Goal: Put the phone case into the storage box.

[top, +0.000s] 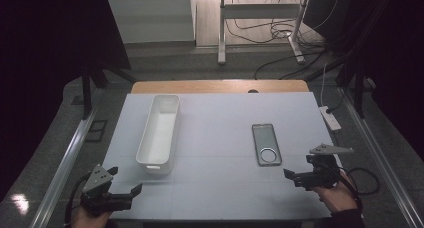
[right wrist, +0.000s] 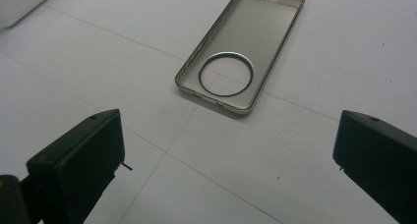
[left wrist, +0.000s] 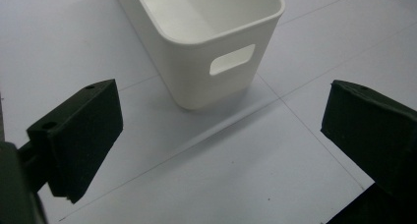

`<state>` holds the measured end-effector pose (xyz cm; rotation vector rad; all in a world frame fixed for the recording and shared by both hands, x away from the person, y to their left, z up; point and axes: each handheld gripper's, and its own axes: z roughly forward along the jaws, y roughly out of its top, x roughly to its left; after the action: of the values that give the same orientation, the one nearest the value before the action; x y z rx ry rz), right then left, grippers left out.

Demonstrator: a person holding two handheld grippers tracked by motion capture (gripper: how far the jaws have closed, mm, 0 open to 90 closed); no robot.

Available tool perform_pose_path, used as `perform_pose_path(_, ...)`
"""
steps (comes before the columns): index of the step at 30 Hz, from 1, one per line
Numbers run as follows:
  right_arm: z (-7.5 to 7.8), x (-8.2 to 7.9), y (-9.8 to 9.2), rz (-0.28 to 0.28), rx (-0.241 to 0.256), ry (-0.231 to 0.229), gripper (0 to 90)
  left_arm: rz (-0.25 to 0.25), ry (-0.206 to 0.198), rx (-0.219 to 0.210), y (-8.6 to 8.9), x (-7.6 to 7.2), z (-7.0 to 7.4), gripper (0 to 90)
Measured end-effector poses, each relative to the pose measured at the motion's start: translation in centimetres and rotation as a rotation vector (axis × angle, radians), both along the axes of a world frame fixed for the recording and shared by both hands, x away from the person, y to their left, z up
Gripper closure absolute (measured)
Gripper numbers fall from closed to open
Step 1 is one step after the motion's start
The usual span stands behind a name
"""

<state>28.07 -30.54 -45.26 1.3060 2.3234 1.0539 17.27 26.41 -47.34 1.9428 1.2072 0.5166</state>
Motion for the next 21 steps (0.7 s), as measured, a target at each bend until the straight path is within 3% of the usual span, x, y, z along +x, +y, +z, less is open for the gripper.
perform_pose_path(21,0.3,2.7,0.7,-0.015,-0.024,0.0,0.0,0.004,0.001,-0.001,0.0,0.0,0.0,2.9)
